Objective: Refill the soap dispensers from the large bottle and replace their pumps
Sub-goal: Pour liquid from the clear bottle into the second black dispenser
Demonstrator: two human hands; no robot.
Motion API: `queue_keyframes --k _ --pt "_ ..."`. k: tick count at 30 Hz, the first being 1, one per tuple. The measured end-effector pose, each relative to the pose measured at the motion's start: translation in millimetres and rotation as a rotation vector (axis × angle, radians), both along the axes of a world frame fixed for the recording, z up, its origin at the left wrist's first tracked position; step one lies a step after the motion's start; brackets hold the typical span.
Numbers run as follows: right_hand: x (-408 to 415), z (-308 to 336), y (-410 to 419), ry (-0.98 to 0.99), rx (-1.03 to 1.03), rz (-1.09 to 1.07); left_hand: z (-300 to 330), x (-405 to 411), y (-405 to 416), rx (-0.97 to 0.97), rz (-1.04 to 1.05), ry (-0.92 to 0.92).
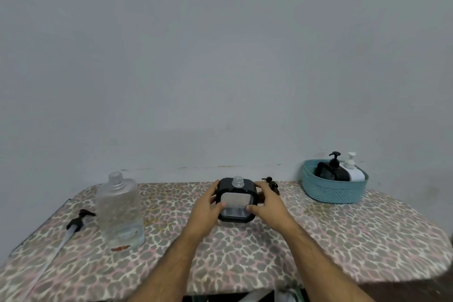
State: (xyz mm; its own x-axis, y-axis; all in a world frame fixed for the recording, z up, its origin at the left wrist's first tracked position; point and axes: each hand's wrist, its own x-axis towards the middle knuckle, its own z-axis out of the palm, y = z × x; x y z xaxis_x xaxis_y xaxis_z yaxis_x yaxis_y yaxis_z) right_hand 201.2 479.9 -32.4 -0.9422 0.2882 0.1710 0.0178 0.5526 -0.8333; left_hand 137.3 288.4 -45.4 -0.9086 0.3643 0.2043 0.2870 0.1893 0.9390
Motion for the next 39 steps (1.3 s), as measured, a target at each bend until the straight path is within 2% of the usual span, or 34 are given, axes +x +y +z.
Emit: queue_keyframes --k 8,14,18,29,39 --pt "32.4 -7.6 -37.2 -0.034 -0.016 0.093 -11.1 33.5 -46.1 0.026 -0.043 -0.028" --pt "42.4 -15.2 -48.1 -0.059 -0.024 0.094 -28.2 41.1 -53.2 0.066 -0.051 -0.101" --pt "43.9 -19.1 -51.0 -0.063 -0.059 0.071 -32.5 37.2 -51.5 0.028 -0.049 -0.098" --pt "38.4 -34.8 -75.8 -0.006 -0.074 -0.014 -36.7 30.8 -48.5 -0.012 0.112 -0.05" --pt "36.6 -33.7 -72.2 0.027 -0.199 0.114 -35.3 41.4 -59.7 0.021 0.151 -0.03"
